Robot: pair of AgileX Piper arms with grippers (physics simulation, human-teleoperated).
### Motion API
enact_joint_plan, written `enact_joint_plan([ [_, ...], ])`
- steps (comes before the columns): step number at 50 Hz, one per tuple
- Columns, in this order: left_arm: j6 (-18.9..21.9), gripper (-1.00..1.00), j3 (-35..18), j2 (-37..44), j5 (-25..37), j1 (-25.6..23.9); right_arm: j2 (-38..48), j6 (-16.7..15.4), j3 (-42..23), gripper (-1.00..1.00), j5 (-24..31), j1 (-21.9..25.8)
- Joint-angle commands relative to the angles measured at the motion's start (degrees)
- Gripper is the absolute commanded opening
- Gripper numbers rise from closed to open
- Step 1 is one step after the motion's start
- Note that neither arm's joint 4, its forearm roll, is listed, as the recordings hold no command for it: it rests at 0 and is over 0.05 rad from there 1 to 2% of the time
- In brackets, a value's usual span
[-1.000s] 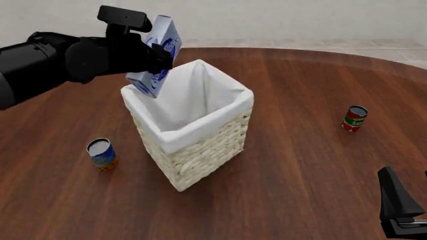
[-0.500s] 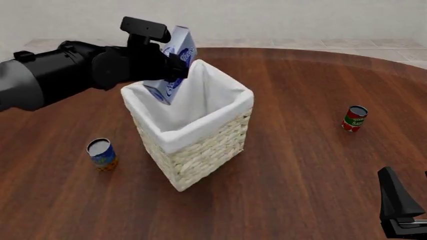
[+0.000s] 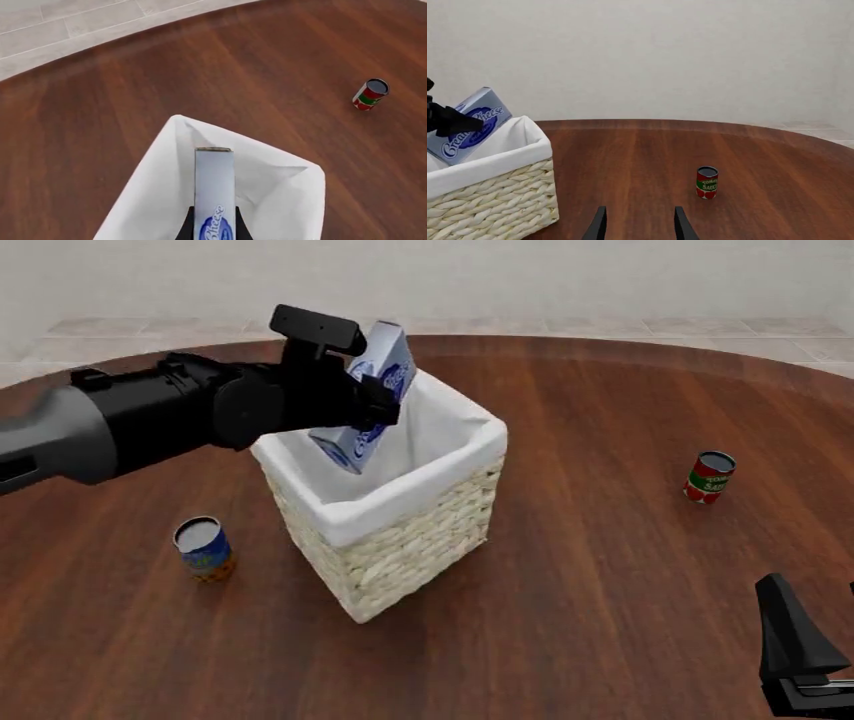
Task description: Pick up the cream cheese box, and put it in the basket.
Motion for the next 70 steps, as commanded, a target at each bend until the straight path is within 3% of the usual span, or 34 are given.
enact_joint_plan([
  [1,0.4,-1.0,1.5,0.3,-2.1,-0.3,0.0,0.0,0.0,1.0,0.0,0.0],
  [17,0.6,-1.0,1.8,0.6,-2.4,-0.8,0.0,0.0,0.0,1.0,0.0,0.0],
  [18,0.6,1.0,1.8,0.6,-2.5,-0.7,0.0,0.0,0.0,1.0,0.0,0.0],
  [44,0.0,1.0,1.6,-1.7,-1.2,-2.1,0.0,0.0,0.0,1.0,0.0,0.0],
  [56,-1.2,1.0,6.4,-8.9,-1.5,-2.9,0.0,0.0,0.0,1.0,0.0,0.0],
  [61,-3.5,1.0,9.6,-13.7,-1.6,-2.0,0.0,0.0,0.0,1.0,0.0,0.0],
  [70,-2.9,1.0,16.6,-24.7,-1.8,0.0,0.0,0.0,0.0,1.0,0.0,0.0],
])
